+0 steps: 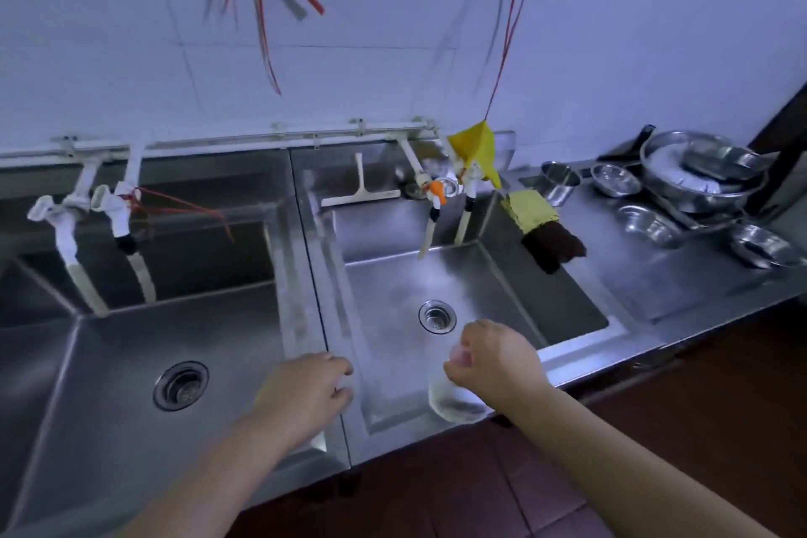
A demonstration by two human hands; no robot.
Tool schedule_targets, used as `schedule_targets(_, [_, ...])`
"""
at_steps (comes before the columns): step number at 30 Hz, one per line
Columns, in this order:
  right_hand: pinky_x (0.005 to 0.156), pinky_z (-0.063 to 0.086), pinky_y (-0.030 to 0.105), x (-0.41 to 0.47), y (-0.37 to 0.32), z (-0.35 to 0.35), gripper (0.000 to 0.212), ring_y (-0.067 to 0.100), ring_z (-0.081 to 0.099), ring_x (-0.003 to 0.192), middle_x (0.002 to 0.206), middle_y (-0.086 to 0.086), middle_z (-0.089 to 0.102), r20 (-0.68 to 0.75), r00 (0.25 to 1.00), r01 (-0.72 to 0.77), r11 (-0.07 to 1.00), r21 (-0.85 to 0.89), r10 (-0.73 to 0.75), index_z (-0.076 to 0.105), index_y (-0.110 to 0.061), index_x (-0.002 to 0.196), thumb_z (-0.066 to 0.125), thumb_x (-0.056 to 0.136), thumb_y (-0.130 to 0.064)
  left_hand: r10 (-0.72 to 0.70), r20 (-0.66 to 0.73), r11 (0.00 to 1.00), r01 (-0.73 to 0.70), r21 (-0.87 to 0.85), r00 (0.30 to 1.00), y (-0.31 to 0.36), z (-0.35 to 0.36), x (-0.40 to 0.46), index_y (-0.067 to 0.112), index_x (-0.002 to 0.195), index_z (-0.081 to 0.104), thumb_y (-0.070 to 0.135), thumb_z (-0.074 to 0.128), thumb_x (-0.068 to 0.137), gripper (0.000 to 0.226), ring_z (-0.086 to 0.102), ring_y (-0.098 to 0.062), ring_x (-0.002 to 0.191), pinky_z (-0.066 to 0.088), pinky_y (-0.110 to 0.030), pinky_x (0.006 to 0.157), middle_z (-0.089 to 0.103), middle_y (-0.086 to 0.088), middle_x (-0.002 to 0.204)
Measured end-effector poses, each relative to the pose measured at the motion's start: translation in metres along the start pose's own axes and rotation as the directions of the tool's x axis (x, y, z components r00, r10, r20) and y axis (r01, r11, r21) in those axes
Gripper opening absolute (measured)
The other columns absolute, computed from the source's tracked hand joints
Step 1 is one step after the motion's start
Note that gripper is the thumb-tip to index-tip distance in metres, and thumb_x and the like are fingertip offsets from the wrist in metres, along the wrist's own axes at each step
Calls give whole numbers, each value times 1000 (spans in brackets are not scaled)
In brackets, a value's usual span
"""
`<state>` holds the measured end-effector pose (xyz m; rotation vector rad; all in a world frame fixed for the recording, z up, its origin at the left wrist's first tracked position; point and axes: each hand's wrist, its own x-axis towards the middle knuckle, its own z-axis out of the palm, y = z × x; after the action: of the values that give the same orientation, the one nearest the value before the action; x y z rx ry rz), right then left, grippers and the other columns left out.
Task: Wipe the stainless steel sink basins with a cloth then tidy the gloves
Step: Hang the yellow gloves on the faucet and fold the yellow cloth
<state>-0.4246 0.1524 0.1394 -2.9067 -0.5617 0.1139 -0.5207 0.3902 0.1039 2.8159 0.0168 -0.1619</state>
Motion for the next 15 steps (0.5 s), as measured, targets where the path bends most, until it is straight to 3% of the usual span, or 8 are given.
schedule_targets(9, [62, 44, 31, 35, 126, -28, 27, 21, 57, 78, 85, 1, 58, -5, 980, -199, 979, 51, 200, 59, -11, 81, 62, 73, -36, 88, 84, 993, -93, 68, 993, 78, 23, 110, 35, 126, 51, 43, 41, 92, 37, 52, -10, 113, 42, -25, 86, 55, 15, 126])
schedule_targets(15, [63, 46, 32, 100, 183, -40, 24, 18, 56, 77, 86, -2, 58, 18, 979, -203, 979, 25, 202, 60, -13, 83, 59, 75, -36, 98, 69, 991, -104, 79, 993, 108, 39, 209, 30, 114, 56, 41, 41, 88, 31, 54, -15, 112, 43, -28, 81, 60, 11, 117])
